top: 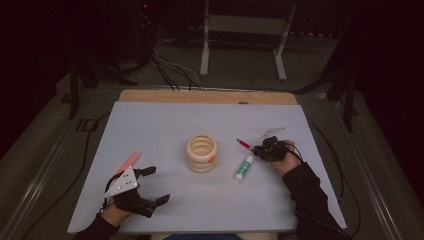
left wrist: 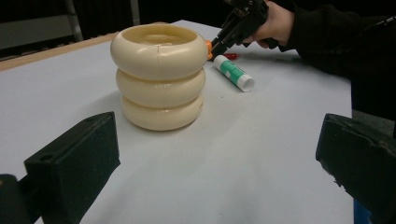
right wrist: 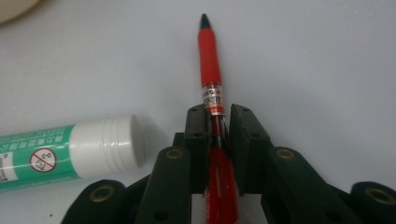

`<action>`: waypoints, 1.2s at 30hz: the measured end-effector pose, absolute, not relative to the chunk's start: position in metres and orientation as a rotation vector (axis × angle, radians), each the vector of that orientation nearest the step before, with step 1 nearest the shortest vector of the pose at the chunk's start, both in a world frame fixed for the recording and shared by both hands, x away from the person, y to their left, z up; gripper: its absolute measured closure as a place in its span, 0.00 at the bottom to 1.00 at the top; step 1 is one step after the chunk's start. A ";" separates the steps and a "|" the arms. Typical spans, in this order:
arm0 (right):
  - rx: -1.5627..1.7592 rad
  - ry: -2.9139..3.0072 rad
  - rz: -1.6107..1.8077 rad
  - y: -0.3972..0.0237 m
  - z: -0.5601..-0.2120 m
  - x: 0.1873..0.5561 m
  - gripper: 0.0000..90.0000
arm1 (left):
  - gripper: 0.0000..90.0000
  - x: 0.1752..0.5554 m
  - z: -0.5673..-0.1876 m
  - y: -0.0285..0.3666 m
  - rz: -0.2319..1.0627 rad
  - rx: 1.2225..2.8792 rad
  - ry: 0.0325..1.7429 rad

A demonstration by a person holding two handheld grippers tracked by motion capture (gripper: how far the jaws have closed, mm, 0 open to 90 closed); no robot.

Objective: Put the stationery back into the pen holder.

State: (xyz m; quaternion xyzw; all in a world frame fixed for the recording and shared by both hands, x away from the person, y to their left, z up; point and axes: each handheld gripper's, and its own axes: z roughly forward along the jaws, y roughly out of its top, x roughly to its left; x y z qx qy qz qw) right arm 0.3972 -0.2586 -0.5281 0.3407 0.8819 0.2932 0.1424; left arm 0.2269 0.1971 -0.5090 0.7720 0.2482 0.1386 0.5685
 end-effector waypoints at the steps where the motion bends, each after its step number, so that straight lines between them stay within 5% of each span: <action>1: 0.992 2.544 0.838 -0.258 -0.528 0.397 0.88 | 0.00 0.227 -0.509 0.197 0.326 1.812 0.583; 36: 1.137 2.417 1.031 -0.272 -0.493 0.373 0.89 | 0.00 0.226 -0.504 0.192 0.300 1.806 0.581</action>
